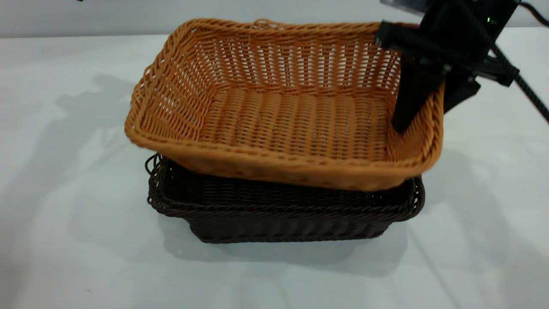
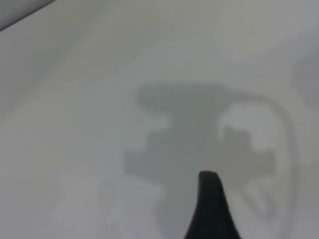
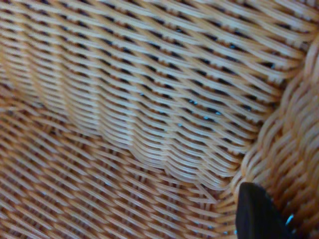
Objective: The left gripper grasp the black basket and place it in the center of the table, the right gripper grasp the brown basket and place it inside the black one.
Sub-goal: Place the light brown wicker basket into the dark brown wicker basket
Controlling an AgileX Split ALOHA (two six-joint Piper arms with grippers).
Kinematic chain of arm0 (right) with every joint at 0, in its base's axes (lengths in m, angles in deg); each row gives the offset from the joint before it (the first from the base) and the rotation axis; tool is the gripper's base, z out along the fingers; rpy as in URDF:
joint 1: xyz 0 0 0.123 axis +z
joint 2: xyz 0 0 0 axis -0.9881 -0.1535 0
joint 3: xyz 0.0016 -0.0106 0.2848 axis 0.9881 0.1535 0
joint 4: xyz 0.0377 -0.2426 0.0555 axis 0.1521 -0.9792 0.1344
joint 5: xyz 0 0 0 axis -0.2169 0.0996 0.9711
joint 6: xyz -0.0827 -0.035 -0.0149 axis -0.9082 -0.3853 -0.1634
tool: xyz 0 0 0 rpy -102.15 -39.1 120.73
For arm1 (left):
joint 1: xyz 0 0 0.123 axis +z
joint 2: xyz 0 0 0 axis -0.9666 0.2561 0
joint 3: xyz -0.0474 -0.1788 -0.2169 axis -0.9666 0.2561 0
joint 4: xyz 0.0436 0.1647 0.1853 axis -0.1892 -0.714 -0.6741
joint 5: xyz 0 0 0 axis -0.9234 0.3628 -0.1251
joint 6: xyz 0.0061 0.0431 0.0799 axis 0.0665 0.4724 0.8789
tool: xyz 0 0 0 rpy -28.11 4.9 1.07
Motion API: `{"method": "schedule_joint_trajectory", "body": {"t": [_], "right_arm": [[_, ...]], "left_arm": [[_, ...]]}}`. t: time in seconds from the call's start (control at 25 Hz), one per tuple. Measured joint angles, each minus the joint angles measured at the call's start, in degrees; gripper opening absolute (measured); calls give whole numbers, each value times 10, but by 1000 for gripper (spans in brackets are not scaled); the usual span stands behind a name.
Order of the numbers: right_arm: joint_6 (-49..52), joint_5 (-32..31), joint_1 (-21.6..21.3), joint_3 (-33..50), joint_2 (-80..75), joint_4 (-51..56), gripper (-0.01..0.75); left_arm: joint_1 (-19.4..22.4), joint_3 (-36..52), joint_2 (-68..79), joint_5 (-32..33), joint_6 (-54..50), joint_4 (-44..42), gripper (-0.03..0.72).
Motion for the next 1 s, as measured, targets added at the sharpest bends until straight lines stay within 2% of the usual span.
{"method": "schedule_joint_trajectory", "body": {"t": [0.36,0.72,1.0], "right_arm": [[-31,31,28,15,0,-8,135],[-33,77,30,15,-1,-9,143],[-33,82,30,15,-23,-6,220]], "left_arm": [[0,0,0,0,0,1,475],[0,0,0,5,0,1,475],[0,0,0,6,1,1,475]]}}
